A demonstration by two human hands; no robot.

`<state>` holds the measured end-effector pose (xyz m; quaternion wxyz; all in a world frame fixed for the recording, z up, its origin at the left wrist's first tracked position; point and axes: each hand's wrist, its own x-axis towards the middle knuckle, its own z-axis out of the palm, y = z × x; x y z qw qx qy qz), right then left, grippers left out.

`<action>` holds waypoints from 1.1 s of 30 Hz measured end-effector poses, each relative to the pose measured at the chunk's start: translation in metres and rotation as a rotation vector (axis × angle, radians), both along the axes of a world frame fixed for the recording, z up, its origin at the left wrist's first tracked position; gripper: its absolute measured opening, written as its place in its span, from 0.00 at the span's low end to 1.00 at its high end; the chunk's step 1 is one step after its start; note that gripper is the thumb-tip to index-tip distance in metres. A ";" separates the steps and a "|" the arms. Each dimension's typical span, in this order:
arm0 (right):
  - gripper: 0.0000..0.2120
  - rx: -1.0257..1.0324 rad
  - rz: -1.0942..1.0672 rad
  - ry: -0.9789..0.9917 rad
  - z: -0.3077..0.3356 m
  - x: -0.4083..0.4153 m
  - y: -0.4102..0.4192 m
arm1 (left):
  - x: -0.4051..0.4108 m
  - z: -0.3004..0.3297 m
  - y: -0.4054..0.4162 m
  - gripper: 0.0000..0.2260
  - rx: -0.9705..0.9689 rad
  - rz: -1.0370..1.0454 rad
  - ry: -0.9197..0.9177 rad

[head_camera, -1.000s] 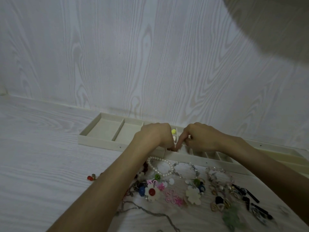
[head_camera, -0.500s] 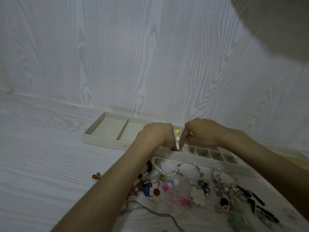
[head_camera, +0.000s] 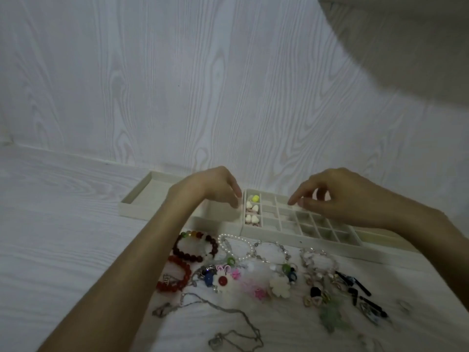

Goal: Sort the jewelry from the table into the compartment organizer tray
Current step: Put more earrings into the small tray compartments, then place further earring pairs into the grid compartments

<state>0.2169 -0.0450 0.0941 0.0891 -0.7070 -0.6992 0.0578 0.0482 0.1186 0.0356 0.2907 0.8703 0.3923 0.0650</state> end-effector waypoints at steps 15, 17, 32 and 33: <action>0.15 0.029 0.008 0.169 -0.094 -0.006 -0.071 | -0.032 -0.061 -0.095 0.08 0.145 -0.019 -0.392; 0.18 0.077 0.029 0.118 -0.106 -0.010 -0.067 | -0.028 -0.067 -0.097 0.09 0.148 -0.044 -0.413; 0.10 0.113 -0.250 1.206 -0.110 -0.030 -0.063 | -0.023 -0.046 -0.116 0.16 -0.550 -0.018 -0.687; 0.13 0.101 -0.252 1.320 -0.110 -0.030 -0.064 | -0.022 -0.047 -0.119 0.14 -0.546 -0.030 -0.668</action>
